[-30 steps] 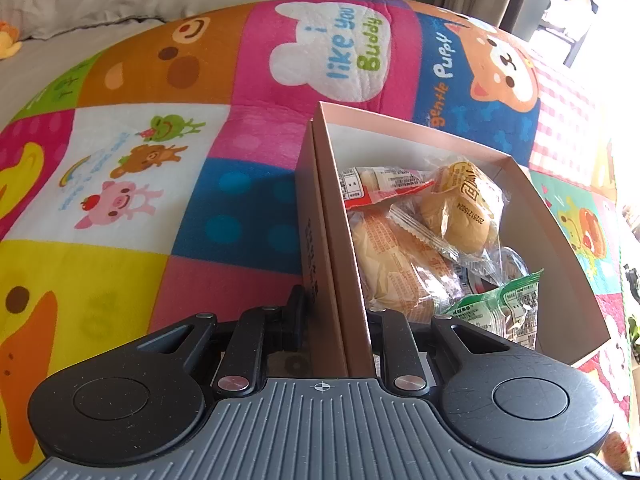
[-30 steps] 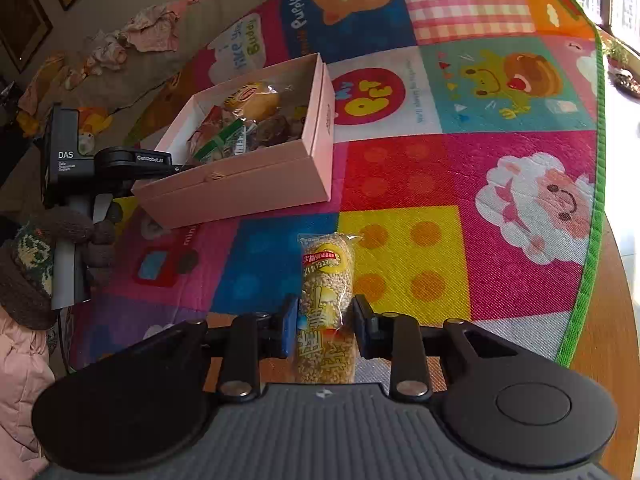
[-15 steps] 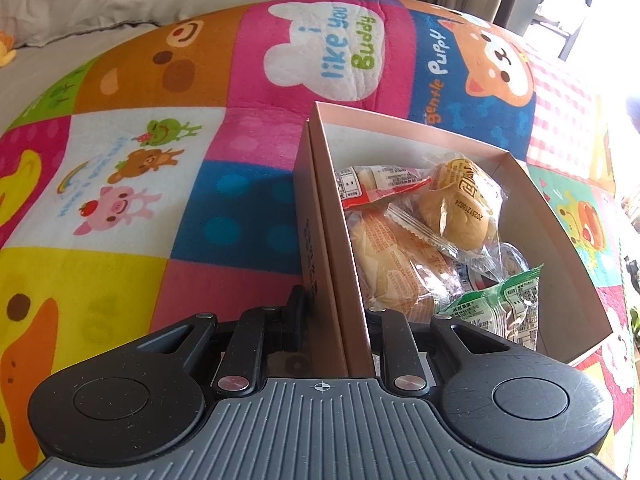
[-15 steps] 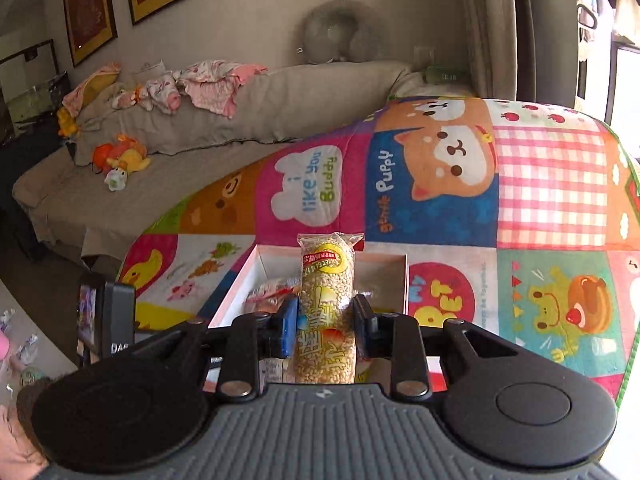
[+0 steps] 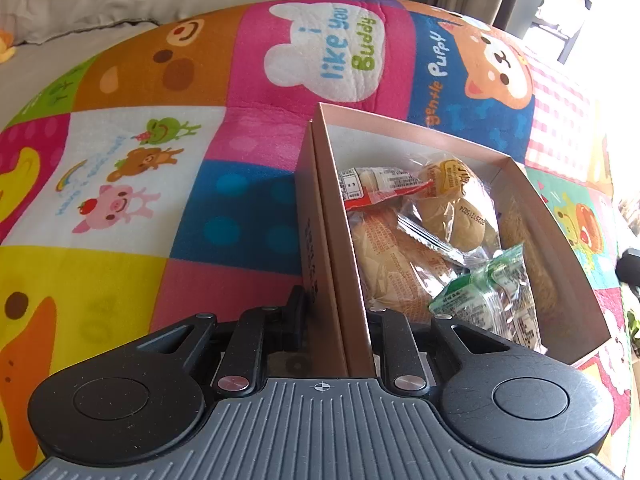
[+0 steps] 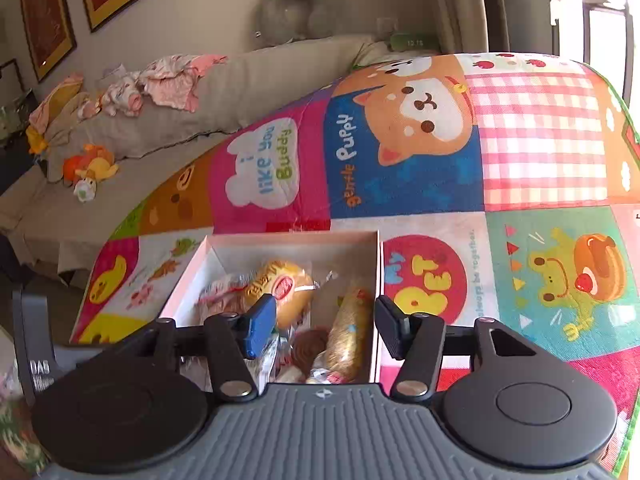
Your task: Organize objects
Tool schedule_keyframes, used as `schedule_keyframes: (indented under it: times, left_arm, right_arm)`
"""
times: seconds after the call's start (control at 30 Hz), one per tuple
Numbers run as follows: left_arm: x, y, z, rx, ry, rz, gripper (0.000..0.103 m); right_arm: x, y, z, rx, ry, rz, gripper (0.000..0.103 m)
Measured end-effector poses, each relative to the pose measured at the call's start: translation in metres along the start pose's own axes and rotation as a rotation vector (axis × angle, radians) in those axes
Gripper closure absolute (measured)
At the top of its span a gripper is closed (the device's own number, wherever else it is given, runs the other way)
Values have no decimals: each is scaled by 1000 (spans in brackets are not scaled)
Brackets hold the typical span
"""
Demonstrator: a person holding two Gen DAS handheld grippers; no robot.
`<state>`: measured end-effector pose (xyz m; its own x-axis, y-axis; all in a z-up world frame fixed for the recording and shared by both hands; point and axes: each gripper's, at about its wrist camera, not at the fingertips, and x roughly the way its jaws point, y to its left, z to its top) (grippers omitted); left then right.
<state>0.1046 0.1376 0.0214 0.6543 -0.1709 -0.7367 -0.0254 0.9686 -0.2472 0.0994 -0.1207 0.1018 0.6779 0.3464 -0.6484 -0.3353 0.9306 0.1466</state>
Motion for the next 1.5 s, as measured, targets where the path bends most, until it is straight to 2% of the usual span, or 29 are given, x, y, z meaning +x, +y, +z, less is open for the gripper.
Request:
schedule_keyframes:
  times: [0.13,0.33,0.43,0.53,0.63,0.7,0.83,0.9,1.0,1.03,1.1,1.17,1.27,1.33,1.4,1.47,1.5]
  left_arm:
    - [0,0,0,-2,1,6,82]
    - [3,-10,5,8,18,47,84]
    - [12,-20,14,10,36,41,84]
    - [35,-38,36,12,60,-1,83]
    - [60,-61,55,159,58,27,82]
    - [69,-63,60,220,20,38,74]
    - [76,-51,60,141,-64,20,78]
    - [71,-51,58,97,-77,40,76]
    - [39,-55,45,104,-154,69,69]
    - [23,-58,35,118,-184,80,68]
    - [-9,-61,13,134,-235,91,66]
    - [-47,-64,-20,127,-334,88,69]
    - [-80,-70,-67,111,-304,51,69]
    - [-87,-78,-97,123,-268,46,69]
    - [-82,-90,-117,171,-231,51,69]
    - [-73,-99,-132,200,-197,77,69]
    - [-69,-103,-136,215,-202,88,68]
  right_arm:
    - [-17,0,-39,-96,31,-6,30]
    - [-10,-5,-77,-133,82,-63,28]
    - [4,-11,-80,-88,81,-90,29]
    - [20,-18,-75,-30,79,-95,33]
    - [36,-25,-64,-13,40,-185,33]
    - [43,-37,-55,49,26,-210,33]
    - [50,-51,-53,103,17,-220,32]
    - [45,-54,-60,103,9,-246,25]
    - [27,-58,-74,119,-9,-252,4]
    - [20,-59,-80,122,-10,-245,0]
    - [6,-57,-93,101,4,-225,0]
    - [-7,-47,-111,41,20,-195,0]
    - [-16,-27,-138,-52,26,-190,0]
    - [-16,-16,-152,-86,12,-223,0]
    - [-18,-14,-155,-64,4,-243,0]
    - [-17,-22,-155,11,14,-225,0]
    - [-17,-24,-155,34,4,-224,0]
